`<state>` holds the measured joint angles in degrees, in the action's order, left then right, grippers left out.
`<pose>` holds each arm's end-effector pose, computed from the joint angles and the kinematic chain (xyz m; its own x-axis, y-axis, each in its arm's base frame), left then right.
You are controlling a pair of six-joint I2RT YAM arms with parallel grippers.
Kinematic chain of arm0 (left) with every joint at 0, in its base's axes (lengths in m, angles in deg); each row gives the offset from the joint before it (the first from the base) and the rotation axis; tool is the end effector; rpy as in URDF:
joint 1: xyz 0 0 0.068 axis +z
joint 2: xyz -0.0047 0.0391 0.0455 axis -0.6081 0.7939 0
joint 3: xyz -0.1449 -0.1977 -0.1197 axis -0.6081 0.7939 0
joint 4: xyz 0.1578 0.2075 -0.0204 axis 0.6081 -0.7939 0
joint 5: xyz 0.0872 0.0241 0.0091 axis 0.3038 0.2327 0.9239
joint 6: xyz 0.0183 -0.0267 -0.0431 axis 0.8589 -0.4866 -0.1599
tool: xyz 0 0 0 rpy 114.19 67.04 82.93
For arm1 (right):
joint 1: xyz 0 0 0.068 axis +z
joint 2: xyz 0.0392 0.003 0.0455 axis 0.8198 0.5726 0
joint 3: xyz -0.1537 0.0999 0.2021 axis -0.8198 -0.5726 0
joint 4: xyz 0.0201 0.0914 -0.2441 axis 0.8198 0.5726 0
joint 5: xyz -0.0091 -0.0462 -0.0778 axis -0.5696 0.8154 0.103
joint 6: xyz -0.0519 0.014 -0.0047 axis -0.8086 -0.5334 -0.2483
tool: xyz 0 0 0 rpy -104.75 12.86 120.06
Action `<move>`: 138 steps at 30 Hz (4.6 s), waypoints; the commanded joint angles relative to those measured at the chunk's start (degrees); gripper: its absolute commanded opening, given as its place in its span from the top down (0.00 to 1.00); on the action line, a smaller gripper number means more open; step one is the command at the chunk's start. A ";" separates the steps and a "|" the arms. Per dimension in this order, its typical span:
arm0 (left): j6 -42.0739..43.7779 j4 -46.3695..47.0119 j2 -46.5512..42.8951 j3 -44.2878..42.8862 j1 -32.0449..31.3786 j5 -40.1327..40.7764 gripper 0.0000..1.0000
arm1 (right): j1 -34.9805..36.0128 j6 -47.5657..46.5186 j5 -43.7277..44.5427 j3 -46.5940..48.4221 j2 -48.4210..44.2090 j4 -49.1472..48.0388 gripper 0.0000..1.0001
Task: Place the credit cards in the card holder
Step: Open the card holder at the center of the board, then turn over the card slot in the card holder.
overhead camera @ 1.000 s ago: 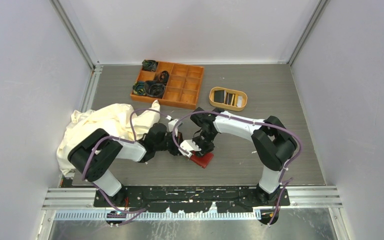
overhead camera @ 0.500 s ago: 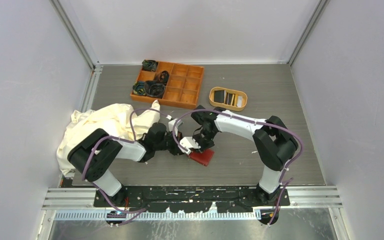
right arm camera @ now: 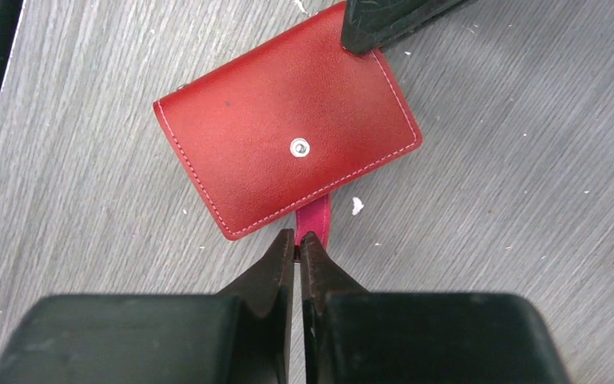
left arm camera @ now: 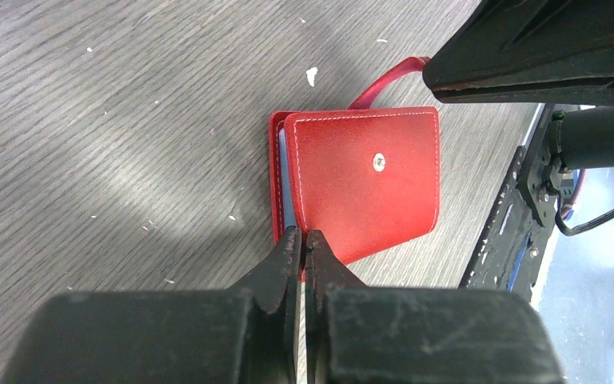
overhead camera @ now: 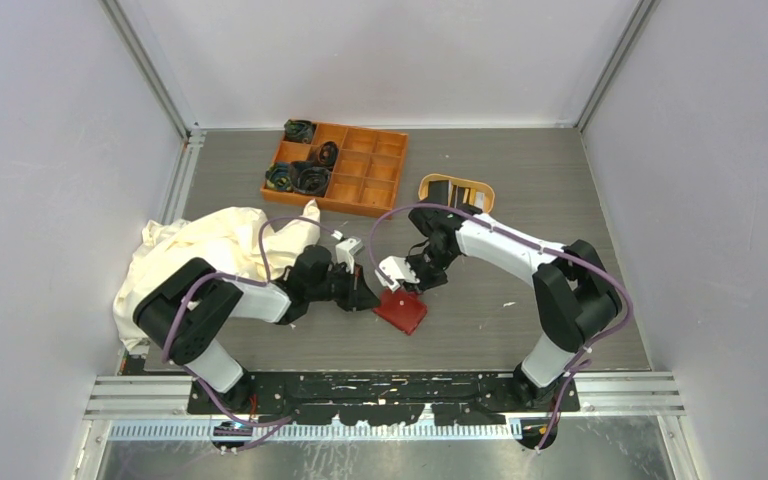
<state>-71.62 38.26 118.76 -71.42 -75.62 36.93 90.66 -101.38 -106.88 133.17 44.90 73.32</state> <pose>0.2045 -0.1823 0.1234 -0.7863 0.0607 -0.6149 0.5426 0.5440 -0.6401 0.2338 0.1901 0.2027 0.4462 -0.7207 -0.5305 -0.8737 -0.4791 -0.0840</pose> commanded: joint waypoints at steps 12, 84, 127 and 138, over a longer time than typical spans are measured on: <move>0.09 -4.54 -13.31 -1.16 0.64 11.18 0.42 | -11.26 19.40 -10.97 1.48 -6.83 -1.70 0.99; -3.74 -15.36 1.48 -9.00 -8.39 25.42 1.00 | -16.28 56.52 -0.79 9.20 13.17 2.17 0.73; -7.39 -14.50 -0.22 -8.15 -8.23 23.08 1.00 | -12.83 60.75 0.28 10.87 19.48 7.61 0.52; -8.10 -14.22 -0.37 -7.92 -8.23 22.33 1.00 | -14.51 60.60 -2.94 11.71 13.34 7.76 0.52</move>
<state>-79.12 24.01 119.35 -80.08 -83.80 60.97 77.02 -41.30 -107.32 144.01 63.55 81.61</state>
